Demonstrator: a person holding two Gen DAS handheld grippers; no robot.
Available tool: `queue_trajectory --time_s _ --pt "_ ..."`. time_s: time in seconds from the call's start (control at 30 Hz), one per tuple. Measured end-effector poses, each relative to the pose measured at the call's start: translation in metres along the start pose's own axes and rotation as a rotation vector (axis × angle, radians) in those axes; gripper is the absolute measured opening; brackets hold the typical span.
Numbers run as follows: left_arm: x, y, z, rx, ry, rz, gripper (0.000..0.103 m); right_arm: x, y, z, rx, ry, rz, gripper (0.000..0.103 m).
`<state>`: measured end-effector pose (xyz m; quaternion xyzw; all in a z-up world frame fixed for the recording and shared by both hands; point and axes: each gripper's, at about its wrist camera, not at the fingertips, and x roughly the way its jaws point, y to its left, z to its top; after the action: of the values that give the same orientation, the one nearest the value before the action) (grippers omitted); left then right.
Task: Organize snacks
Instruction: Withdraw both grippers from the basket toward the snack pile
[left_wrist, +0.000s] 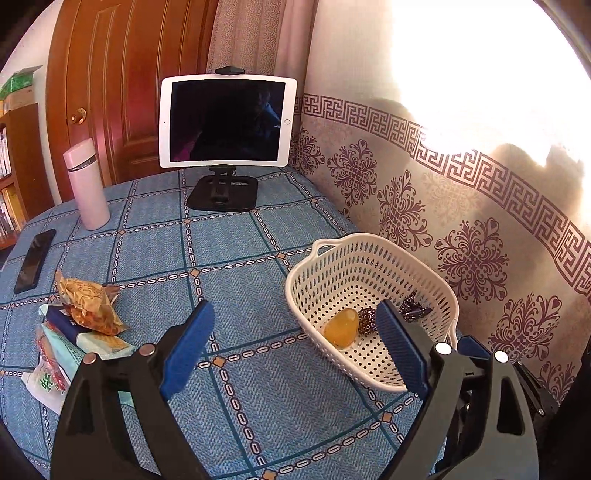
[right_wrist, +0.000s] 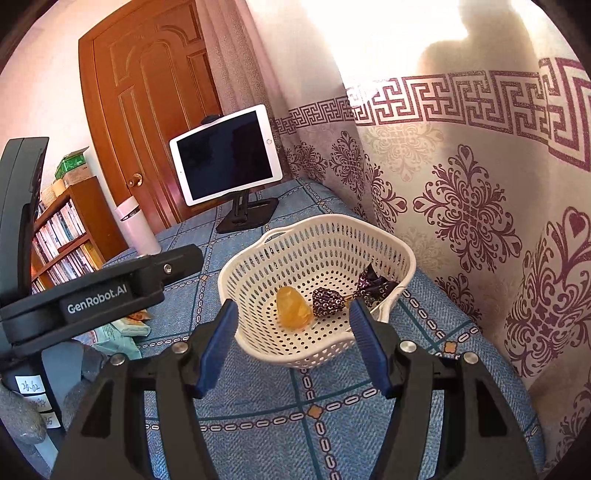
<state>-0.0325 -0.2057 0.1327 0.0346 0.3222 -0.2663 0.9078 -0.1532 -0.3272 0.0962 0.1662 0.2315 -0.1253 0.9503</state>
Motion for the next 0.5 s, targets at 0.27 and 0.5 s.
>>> queue_trajectory --time_s 0.27,0.5 --pt "-0.015 0.023 -0.005 -0.026 -0.029 0.043 0.090 0.000 0.019 -0.002 -0.040 0.010 0.022 0.067" --pt "-0.023 0.046 -0.011 -0.058 -0.032 0.080 0.090 0.003 0.038 -0.007 -0.080 0.030 0.043 0.068"
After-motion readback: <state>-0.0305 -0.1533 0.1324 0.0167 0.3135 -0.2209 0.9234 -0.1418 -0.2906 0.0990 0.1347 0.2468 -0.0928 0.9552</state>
